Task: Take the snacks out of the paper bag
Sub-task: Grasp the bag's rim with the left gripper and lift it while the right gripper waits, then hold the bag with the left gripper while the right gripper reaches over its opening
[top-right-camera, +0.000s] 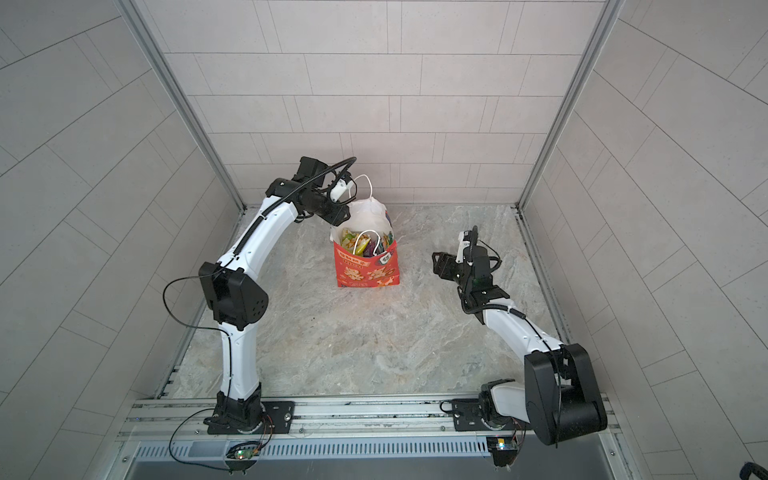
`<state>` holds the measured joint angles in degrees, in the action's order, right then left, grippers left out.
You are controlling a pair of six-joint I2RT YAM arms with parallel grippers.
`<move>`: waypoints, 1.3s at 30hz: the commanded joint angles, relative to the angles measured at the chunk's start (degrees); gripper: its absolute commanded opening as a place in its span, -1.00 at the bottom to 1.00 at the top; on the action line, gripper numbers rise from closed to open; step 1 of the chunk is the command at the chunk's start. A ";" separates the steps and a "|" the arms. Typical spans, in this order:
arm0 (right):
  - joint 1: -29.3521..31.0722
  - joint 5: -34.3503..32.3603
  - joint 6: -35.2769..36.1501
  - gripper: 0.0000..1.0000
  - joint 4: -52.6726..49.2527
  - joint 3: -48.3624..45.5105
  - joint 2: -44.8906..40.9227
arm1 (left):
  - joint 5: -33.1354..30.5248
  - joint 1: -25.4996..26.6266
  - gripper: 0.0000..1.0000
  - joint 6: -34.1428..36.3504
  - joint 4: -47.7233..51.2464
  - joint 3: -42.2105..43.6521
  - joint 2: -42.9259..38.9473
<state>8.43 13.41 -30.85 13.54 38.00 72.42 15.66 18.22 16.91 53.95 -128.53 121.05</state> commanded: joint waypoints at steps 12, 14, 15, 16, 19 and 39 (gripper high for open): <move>6.43 -1.26 -2.31 0.42 -6.56 -2.12 -2.82 | 0.16 1.89 -0.96 4.42 1.79 -4.72 0.85; 8.59 -1.73 -2.36 0.39 -8.59 -3.45 -3.96 | 0.06 2.06 -1.00 4.98 1.82 -4.84 0.70; 9.65 -1.80 -2.58 0.37 -9.00 -4.63 -4.41 | 0.00 2.16 -1.00 5.15 1.77 -4.88 0.48; 10.49 -1.70 -3.19 0.35 -9.14 -5.37 -4.74 | -0.08 2.22 -1.00 5.24 1.77 -4.84 0.26; 12.82 -0.69 -5.97 0.22 -8.16 -7.55 -4.38 | -0.47 2.41 -1.00 5.28 1.02 -4.63 -1.00; 21.31 3.91 -23.00 -0.74 10.68 0.32 19.38 | 4.49 6.41 -1.00 4.41 -17.02 17.73 -20.94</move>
<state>29.26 17.67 -49.30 19.29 37.82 90.78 18.13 23.92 21.32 46.41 -112.27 105.67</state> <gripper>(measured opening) 0.135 0.055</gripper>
